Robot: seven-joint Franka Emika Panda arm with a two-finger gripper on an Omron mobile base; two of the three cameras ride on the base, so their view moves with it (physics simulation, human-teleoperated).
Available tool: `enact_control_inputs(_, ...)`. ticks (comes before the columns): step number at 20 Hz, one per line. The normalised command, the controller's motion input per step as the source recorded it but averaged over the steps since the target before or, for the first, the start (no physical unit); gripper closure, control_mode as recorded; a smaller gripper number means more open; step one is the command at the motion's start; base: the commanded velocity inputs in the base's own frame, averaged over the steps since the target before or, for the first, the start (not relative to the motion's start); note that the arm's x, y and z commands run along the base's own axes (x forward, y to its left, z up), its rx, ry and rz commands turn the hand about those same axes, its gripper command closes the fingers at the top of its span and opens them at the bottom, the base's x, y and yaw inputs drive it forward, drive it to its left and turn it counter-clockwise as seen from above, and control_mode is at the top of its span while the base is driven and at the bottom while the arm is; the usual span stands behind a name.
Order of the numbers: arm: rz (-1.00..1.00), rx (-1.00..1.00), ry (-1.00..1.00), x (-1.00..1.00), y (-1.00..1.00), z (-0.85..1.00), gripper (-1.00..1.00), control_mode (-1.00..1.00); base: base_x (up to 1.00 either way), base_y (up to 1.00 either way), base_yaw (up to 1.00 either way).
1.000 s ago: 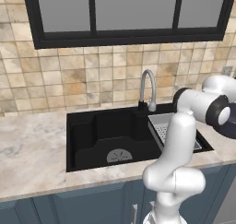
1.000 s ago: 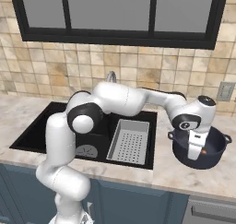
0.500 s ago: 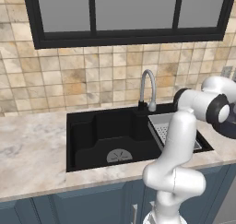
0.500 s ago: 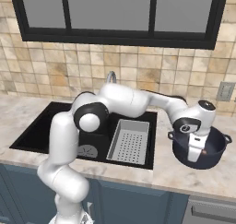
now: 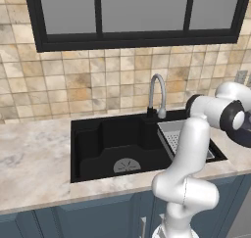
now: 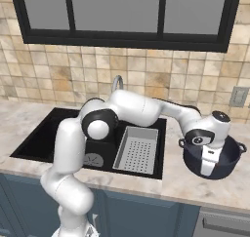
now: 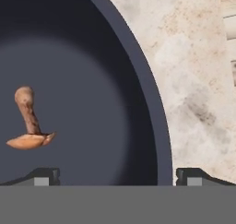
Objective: Dump the mushroom from the pot into the sink. Then turn on the water and wash the mushroom. Then turn off the water and put the mushroom back in the pot.
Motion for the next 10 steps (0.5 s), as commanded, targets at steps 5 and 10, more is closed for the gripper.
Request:
enact_control_inputs(5, 0.0, -0.02, 0.0, 0.0, 0.0, -0.35, -1.0, -1.0, 0.0, 0.0, 0.0)
enact_control_inputs(10, 0.0, -0.05, 0.02, 0.0, 0.0, -0.36, 1.0, -1.0, 0.0, 0.0, 0.0)
